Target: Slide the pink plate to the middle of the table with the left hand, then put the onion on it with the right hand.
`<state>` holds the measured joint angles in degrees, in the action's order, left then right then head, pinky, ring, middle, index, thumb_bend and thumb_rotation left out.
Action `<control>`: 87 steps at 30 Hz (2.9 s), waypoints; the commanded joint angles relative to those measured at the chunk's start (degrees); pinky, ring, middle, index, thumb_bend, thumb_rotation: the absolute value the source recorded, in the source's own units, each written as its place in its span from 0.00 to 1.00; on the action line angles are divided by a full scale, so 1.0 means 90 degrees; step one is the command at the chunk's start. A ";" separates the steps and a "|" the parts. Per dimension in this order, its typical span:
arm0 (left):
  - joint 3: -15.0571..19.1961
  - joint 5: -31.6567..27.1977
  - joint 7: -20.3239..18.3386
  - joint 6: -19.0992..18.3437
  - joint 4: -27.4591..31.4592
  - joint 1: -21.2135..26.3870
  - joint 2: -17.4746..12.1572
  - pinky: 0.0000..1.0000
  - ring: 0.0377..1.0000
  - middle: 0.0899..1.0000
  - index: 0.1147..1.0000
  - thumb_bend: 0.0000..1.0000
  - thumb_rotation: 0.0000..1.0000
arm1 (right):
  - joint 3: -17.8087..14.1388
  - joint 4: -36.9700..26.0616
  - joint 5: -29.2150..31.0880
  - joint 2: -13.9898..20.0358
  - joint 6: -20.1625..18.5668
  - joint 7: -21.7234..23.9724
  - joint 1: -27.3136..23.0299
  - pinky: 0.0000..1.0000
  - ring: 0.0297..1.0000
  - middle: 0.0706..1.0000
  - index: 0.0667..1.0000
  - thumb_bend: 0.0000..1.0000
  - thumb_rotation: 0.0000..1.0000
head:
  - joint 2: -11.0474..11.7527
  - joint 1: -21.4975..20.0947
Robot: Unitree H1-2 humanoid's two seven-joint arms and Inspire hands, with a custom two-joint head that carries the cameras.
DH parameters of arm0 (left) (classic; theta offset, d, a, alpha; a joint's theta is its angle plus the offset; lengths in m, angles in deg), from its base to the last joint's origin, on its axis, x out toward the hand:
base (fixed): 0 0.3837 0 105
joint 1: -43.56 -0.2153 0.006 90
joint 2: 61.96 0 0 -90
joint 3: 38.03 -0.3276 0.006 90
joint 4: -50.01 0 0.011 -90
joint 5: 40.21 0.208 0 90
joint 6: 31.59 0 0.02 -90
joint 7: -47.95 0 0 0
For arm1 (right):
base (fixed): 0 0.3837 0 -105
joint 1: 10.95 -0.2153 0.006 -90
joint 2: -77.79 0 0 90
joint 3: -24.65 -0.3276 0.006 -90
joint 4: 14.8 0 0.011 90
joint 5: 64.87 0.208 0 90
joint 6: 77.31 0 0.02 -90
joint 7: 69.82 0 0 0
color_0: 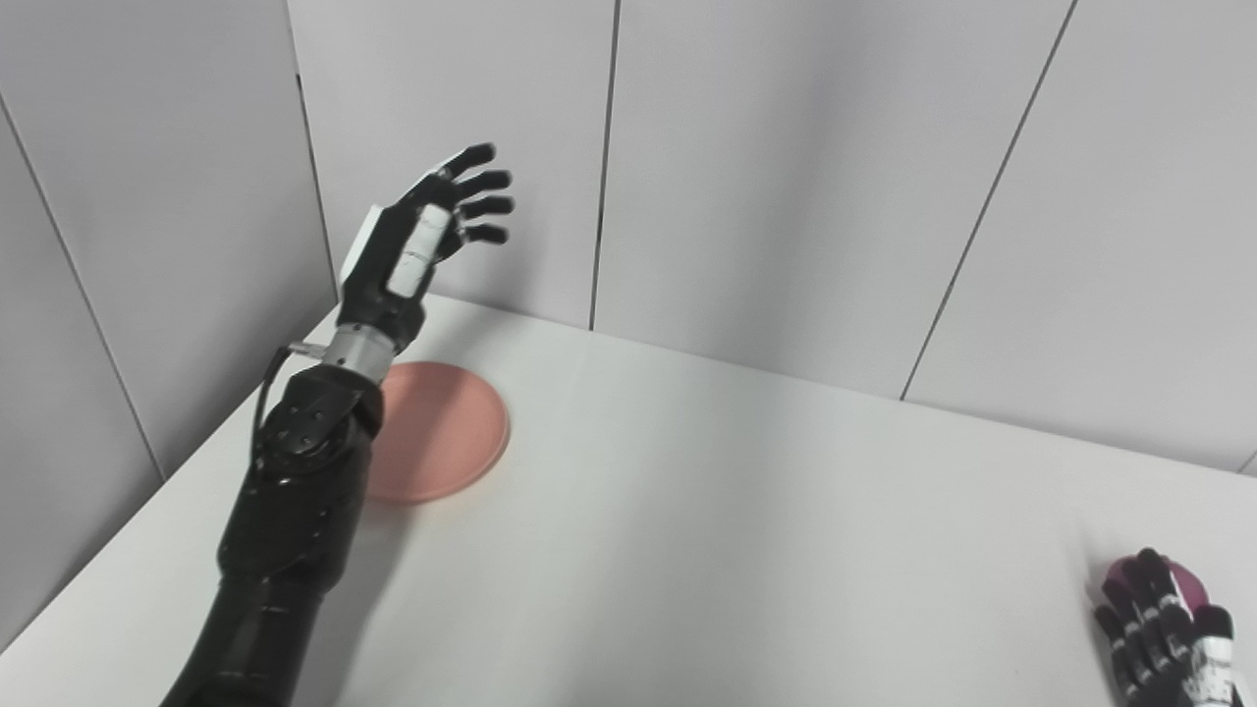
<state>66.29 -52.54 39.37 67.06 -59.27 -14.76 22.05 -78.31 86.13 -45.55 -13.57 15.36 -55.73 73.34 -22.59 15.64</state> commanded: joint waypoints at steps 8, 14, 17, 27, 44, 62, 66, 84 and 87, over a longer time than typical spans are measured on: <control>0.0293 0.0067 0.0104 0.1047 -0.1849 0.0992 -0.0791 0.73 0.80 0.80 0.81 0.93 0.86 | 0.0090 0.0742 0.0043 -0.0357 0.0075 0.0076 0.0651 1.00 1.00 1.00 1.00 0.77 1.00 | -0.0010 0.0037; 0.0355 -0.0024 0.0046 0.1397 -0.2685 0.1152 -0.1041 0.77 0.79 0.79 0.81 0.93 0.86 | 0.0065 0.0834 0.0066 -0.0318 0.0132 0.0124 0.0638 1.00 1.00 1.00 1.00 0.78 1.00 | -0.0032 0.0066; 0.0362 -0.0017 0.0059 0.1513 -0.2924 0.1156 -0.1117 0.78 0.79 0.79 0.81 0.93 0.87 | 0.0068 0.0783 0.0057 -0.0316 0.0109 0.0107 0.0660 1.00 1.00 1.00 1.00 0.78 1.00 | -0.0057 0.0059; 0.0498 -0.0178 0.0236 0.1598 -0.3328 0.1017 -0.0973 0.76 0.80 0.81 0.84 0.86 0.85 | 0.0066 0.0560 0.0078 -0.0344 0.0019 0.0059 0.0730 1.00 0.97 0.98 0.97 0.81 0.99 | -0.0195 0.0046; 0.0456 -0.0248 0.0186 0.1745 -0.3835 0.0600 -0.0750 0.71 0.82 0.81 0.82 0.89 0.84 | 0.0025 0.0290 0.0146 -0.0363 -0.0169 -0.0076 0.0806 0.88 0.90 0.91 0.88 0.89 0.91 | -0.0335 0.0041; 0.0661 -0.0460 0.0178 0.1702 -0.4455 0.0596 -0.0826 0.82 0.87 0.85 0.79 0.97 0.79 | -0.0012 0.0192 0.0255 -0.0367 -0.0300 -0.0157 0.0830 0.91 0.91 0.92 0.90 0.89 0.88 | -0.0402 0.0072; 0.0640 -0.0430 0.0194 0.1601 -0.4366 0.0536 -0.0850 0.83 0.86 0.85 0.80 0.95 0.79 | 0.0019 0.0180 0.0248 -0.0342 -0.0273 -0.0143 0.0834 0.91 0.91 0.92 0.90 0.88 0.89 | -0.0413 0.0068; 0.0770 -0.0504 0.0798 0.1058 -0.3852 0.0137 -0.0531 0.74 0.82 0.82 0.73 0.83 0.79 | 0.0060 -0.0171 0.0252 -0.0347 -0.0409 -0.0303 0.0946 0.87 0.90 0.91 0.88 0.92 0.84 | -0.0523 0.0016; 0.0724 -0.0489 0.0837 0.0824 -0.3559 0.0031 -0.0489 0.72 0.80 0.80 0.75 0.82 0.80 | 0.0054 -0.0255 0.0270 -0.0370 -0.0462 -0.0351 0.0964 0.85 0.88 0.90 0.87 0.93 0.83 | -0.0542 0.0006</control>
<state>72.88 -56.93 46.72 75.50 -92.68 -15.47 17.99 -78.60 81.06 -43.91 -13.89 13.43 -58.59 76.94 -27.33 15.82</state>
